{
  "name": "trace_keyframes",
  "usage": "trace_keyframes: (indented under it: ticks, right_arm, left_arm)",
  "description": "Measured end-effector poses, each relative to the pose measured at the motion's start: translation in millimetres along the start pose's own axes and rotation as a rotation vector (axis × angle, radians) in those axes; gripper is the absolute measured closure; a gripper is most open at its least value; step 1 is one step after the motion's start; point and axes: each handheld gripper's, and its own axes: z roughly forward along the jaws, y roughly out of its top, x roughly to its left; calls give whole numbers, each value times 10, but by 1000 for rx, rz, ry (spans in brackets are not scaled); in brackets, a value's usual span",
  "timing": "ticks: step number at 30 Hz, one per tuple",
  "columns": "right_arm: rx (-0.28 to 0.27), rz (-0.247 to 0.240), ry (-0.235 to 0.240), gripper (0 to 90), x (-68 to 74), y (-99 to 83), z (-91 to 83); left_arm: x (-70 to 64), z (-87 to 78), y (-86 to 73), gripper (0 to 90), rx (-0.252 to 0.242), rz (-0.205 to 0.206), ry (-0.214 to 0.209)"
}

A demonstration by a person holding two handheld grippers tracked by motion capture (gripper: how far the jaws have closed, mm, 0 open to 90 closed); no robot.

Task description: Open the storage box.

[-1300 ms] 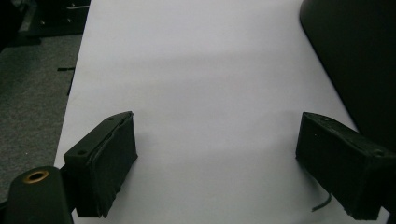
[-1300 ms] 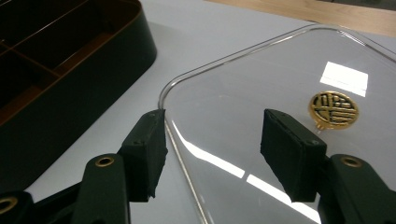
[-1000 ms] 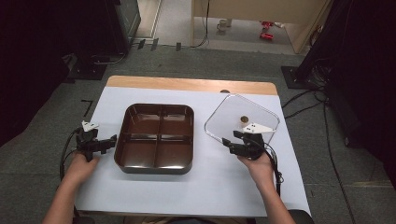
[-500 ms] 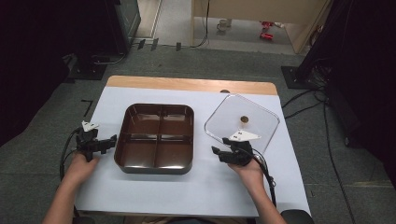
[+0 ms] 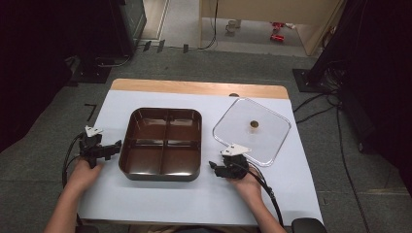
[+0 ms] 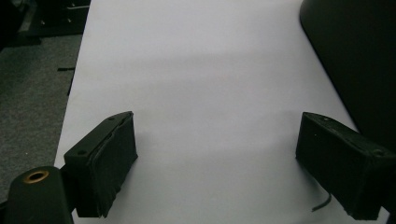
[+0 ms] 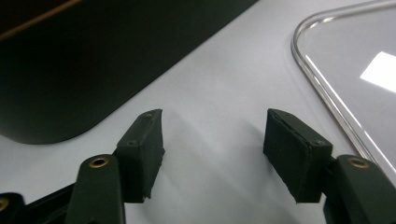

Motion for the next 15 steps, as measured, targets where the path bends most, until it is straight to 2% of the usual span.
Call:
trace_keyframes:
  ticks: [2, 8, 9, 10, 12, 13, 15]
  right_arm:
    - [1, -15, -11, 370, 18, -2, 1]
    - [2, -15, -11, 359, 19, -5, 4]
    - [4, -19, 8, 298, 18, -4, 10]
    - [11, -37, 15, 274, 23, -4, 13]
    - [12, -42, 2, 240, 39, -3, 14]
    - [16, -37, -14, 211, 40, -2, 19]
    - [20, -20, -5, 204, 19, 1, 22]
  left_arm:
    - [0, 0, 0, 123, 0, 0, 0]
    - [0, 0, -1, 123, 0, 1, 0]
    - [0, -1, -1, 123, 0, 1, 0]
    - [0, 0, -1, 123, 0, 1, 0]
    - [0, -1, -1, 123, 0, 1, 0]
    - [0, -1, 0, 123, 0, 1, 0]
    - [0, 0, -1, 123, 0, 0, 0]
